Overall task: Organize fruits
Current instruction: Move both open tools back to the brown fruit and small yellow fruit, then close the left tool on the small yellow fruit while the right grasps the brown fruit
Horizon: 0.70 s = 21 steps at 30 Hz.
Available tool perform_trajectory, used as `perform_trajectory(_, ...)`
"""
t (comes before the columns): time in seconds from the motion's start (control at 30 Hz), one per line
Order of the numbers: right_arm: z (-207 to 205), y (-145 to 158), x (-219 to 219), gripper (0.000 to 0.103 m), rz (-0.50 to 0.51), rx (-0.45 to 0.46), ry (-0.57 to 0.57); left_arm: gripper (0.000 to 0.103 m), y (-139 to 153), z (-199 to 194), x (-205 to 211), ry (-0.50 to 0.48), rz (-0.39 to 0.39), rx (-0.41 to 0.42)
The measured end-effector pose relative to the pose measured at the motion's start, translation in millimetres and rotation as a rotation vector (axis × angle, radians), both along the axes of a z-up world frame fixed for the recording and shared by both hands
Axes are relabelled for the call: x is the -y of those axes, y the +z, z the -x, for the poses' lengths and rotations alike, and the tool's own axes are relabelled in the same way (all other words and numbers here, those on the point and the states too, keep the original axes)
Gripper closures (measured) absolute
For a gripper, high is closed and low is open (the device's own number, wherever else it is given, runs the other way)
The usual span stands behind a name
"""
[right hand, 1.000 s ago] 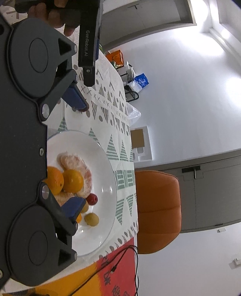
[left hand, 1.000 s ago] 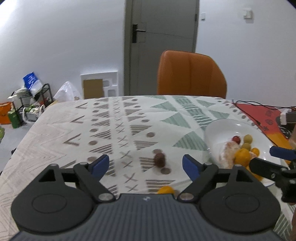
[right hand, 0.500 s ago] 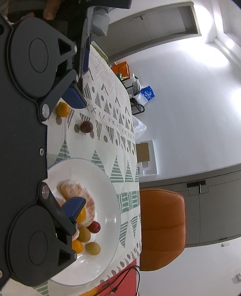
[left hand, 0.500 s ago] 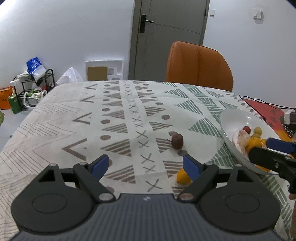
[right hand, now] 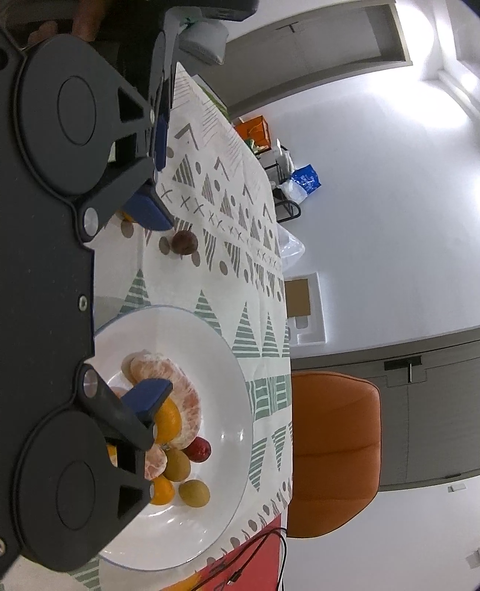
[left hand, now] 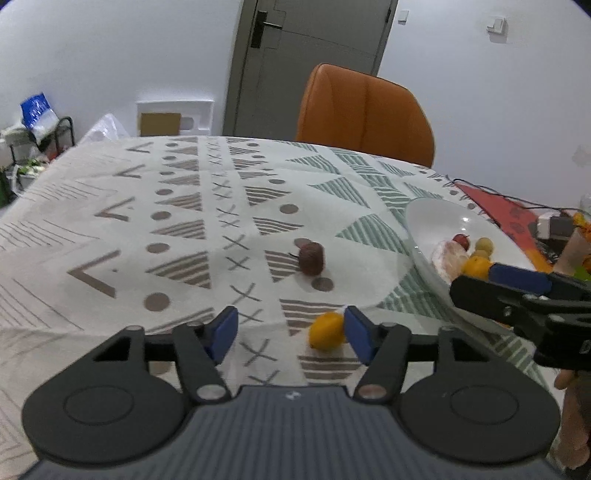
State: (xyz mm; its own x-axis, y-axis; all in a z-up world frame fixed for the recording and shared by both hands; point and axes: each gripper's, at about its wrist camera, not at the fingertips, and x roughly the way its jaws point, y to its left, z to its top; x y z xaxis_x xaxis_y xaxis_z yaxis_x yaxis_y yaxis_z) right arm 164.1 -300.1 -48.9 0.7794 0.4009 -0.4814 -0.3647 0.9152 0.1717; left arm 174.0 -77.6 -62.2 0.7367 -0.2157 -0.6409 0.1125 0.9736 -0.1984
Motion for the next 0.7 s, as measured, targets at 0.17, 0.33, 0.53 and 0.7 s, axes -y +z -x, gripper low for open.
perform_trajectory(0.17, -0.7, -0.8, 1.3, 0.026, 0.016, -0.006, -0.005, 0.053, -4.5, -4.7, 8.0, -0.044, 0.031, -0.02)
perform_trajectory(0.33, -3.5, -1.6, -0.5, 0.029, 0.022, -0.011, -0.001, 0.082, -7.2, -8.0, 11.1, -0.059, 0.019, -0.02)
perform_trajectory(0.53, -9.2, 1.1, -13.2, 0.034, 0.026, -0.006, 0.034, 0.083, -3.2, -7.5, -7.1, -0.004, 0.024, -0.015)
perform_trajectory(0.7, -15.6, 3.7, -31.9, 0.038, 0.047, -0.003, 0.075, 0.083, 2.0, -7.1, -27.2, 0.04, 0.015, -0.004)
